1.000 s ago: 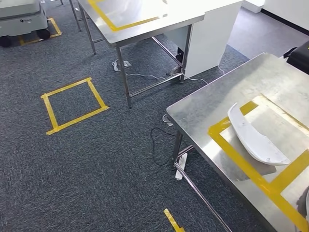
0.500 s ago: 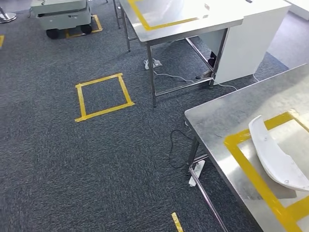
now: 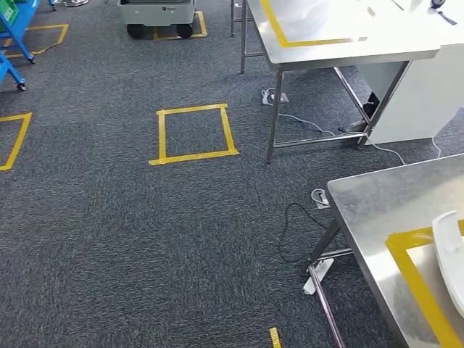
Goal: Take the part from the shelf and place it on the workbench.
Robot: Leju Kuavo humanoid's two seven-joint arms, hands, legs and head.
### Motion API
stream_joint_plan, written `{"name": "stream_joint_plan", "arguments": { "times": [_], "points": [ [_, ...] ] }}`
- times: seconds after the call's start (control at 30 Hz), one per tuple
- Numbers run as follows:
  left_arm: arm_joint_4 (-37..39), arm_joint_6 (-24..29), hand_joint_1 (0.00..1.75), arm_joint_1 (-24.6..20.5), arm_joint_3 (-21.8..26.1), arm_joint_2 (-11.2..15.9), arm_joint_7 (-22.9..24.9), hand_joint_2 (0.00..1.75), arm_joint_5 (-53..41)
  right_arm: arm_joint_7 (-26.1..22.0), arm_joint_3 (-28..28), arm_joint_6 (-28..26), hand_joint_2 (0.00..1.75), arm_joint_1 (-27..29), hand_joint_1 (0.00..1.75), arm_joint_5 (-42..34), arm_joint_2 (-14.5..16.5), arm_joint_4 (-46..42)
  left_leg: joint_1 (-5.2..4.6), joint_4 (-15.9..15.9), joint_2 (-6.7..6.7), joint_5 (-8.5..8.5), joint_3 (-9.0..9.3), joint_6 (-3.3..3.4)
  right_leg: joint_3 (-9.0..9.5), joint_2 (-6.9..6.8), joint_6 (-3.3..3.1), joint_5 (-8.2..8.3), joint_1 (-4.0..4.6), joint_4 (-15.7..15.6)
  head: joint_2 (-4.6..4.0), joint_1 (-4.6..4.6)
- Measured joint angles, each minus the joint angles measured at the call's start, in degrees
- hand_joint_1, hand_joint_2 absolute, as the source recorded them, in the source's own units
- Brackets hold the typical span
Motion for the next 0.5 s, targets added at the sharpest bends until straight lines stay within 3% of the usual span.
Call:
{"name": "stream_joint_plan", "arguments": {
  "times": [0.03,0.1,0.17,0.23,0.3,0.37,0.43,0.5],
  "points": [
    [0.05,-0.01,0.0,0.0,0.18,0.0,-0.13,0.0,-0.07,0.1,-0.01,0.04,0.0,0.04,0.0,0.04,-0.01,0.0,0.04,0.04,-0.81,-0.03,0.08,-0.05,-0.58,0.07,0.13,0.82,-0.06,0.41,0.0,0.01],
    [0.16,-0.06,0.0,-0.03,0.7,0.0,-0.18,0.0,-0.15,0.16,-0.02,0.07,0.0,0.08,0.0,0.25,-0.02,0.0,0.25,0.18,-2.45,-0.19,0.37,-0.36,1.38,0.88,0.44,5.24,-0.44,-5.17,0.0,0.0],
    [0.19,-0.15,0.0,-0.21,1.17,0.09,-0.17,0.0,-0.19,0.16,-0.03,0.1,0.0,0.15,0.0,0.48,-0.02,0.04,0.32,0.57,-3.99,-0.4,0.31,-1.06,4.28,3.99,0.69,8.09,-0.99,-11.96,0.0,0.06],
    [0.2,-0.19,0.0,-0.37,1.43,0.19,-0.16,0.0,-0.2,0.19,-0.03,0.11,0.0,0.15,0.0,0.61,-0.01,0.08,0.41,0.86,-5.42,-0.25,-0.23,-1.85,5.48,5.75,0.37,8.15,-1.12,-14.2,0.0,0.11],
    [0.27,-0.19,0.0,-0.3,1.64,0.2,-0.15,0.0,-0.21,0.21,-0.03,0.09,0.0,0.1,0.0,0.65,-0.01,0.07,0.66,0.95,-6.22,-0.01,-0.74,-2.47,5.76,4.43,-0.46,8.33,-0.94,-14.35,0.0,0.09],
    [0.35,-0.2,0.0,-0.2,1.9,0.19,-0.12,0.0,-0.21,0.19,-0.03,0.09,0.0,0.08,0.0,0.65,-0.03,0.05,0.57,2.81,-3.5,-1.21,-1.82,-2.84,5.82,2.74,-1.36,8.52,-0.81,-14.48,0.0,-0.19],
    [0.37,-0.2,0.0,-0.42,2.06,0.13,-0.09,0.0,-0.21,0.17,-0.04,0.11,0.0,0.18,0.0,0.66,-0.03,0.05,0.43,8.51,-0.01,-4.37,-4.7,-3.02,5.8,0.76,-2.05,8.48,-0.5,-14.55,0.0,-0.49],
    [0.38,-0.25,0.0,-0.65,2.17,0.08,-0.04,0.0,-0.21,0.13,-0.04,0.12,0.0,0.29,0.0,0.79,-0.03,0.06,0.47,15.02,0.73,-6.98,-7.9,-3.05,5.54,-1.28,-2.38,8.31,-0.16,-14.55,0.0,-0.53]
  ]
}}
